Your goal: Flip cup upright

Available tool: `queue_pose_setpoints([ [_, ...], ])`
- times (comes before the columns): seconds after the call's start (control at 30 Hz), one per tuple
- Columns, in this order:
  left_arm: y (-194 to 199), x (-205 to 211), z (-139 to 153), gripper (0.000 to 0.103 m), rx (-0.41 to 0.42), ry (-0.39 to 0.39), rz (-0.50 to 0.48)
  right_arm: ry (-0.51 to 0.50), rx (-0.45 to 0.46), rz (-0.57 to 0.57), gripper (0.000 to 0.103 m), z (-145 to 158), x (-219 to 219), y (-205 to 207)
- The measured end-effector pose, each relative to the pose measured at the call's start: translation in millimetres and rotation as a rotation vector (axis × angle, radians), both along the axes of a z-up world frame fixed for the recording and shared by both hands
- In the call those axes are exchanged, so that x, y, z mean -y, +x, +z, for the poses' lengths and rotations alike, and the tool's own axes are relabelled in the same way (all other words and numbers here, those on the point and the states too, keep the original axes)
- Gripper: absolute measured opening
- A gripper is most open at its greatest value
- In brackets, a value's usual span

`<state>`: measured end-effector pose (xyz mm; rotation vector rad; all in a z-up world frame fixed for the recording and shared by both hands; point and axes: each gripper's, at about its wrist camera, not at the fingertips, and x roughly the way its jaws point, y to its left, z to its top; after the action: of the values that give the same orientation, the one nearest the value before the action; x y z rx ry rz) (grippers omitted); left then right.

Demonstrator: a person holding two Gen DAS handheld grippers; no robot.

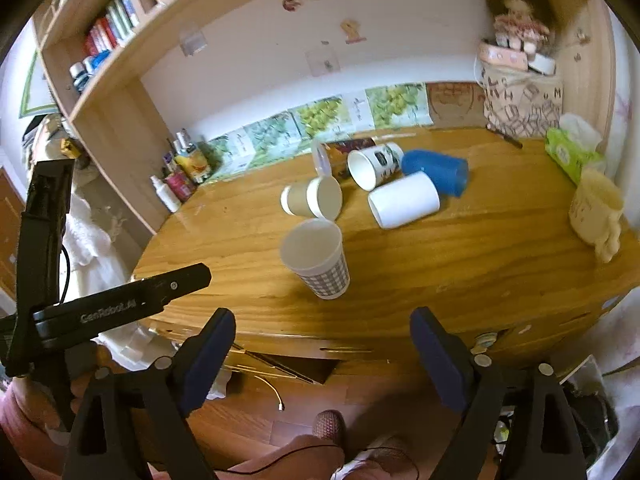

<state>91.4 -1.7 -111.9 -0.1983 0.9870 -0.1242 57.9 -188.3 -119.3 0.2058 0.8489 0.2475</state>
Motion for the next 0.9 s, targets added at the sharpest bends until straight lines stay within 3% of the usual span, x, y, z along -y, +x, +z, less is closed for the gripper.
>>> queue_pose_setpoints([
  [0.27,-34,6,42,0.082,0.147,0.033,0.088,-0.034,0.061,0.052,0.101,40,-3,-20],
  [0.43,-51,13,59,0.085,0.256,0.123,0.128,-0.039,0.170,0.054,0.102,62,-3,-37],
  [0.63,-71,11,78,0.100,0.418,0.164,0.179,-0.067,0.265,-0.004,0.102,73,0,-49],
  [0.9,-91,24,90,0.102,0.547,0.243,0.180,-0.053,0.375,-0.071,0.102,84,11,-63],
])
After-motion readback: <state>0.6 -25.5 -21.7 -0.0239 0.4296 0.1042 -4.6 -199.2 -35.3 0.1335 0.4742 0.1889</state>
